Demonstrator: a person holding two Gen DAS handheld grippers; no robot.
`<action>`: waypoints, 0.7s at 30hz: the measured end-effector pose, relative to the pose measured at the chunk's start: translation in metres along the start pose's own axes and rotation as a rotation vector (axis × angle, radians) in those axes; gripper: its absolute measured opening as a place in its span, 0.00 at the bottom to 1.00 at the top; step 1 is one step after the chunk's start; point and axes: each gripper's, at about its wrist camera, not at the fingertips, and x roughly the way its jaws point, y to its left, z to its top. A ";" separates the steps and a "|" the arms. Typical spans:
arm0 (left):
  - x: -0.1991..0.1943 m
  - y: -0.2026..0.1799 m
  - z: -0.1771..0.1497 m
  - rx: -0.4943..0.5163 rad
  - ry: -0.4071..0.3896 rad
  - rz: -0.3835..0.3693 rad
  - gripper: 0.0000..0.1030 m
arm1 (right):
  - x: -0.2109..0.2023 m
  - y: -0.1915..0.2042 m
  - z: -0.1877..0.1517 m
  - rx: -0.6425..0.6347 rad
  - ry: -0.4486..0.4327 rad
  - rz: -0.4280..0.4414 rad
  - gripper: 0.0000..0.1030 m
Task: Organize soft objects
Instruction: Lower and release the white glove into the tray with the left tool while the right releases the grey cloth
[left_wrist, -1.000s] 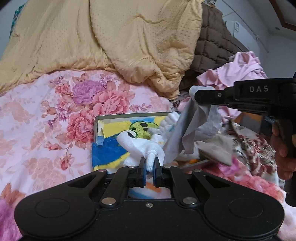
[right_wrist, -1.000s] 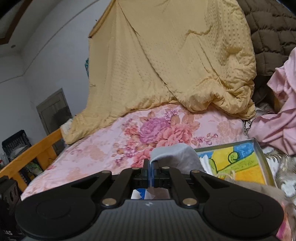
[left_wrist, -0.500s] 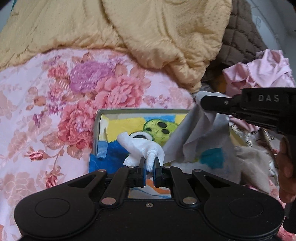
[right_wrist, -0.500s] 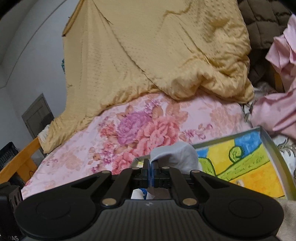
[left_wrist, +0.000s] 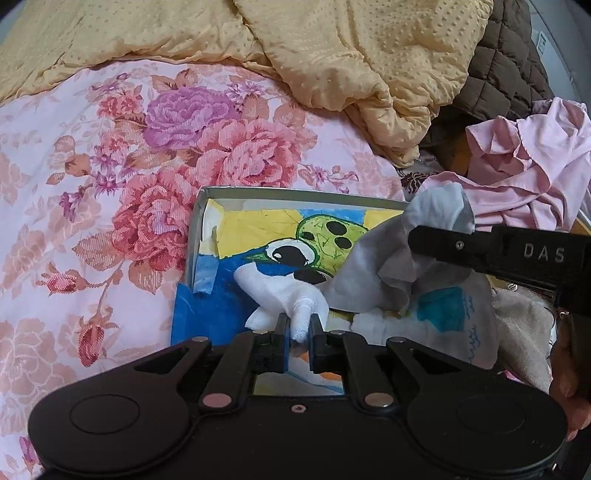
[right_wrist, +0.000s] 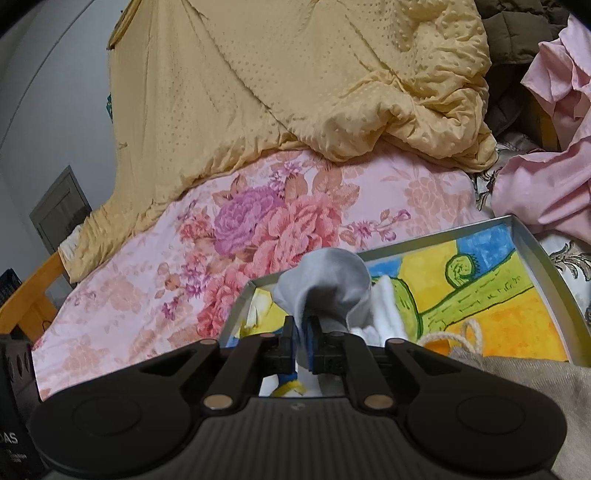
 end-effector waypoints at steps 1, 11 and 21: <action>0.000 -0.001 -0.001 0.000 0.002 0.002 0.10 | -0.001 -0.001 -0.001 0.000 0.003 -0.002 0.10; -0.017 -0.008 -0.010 0.002 0.002 0.020 0.31 | -0.018 -0.004 -0.008 -0.002 0.036 -0.017 0.33; -0.062 -0.012 -0.019 -0.004 -0.060 0.065 0.57 | -0.057 0.012 -0.021 -0.068 0.020 -0.035 0.50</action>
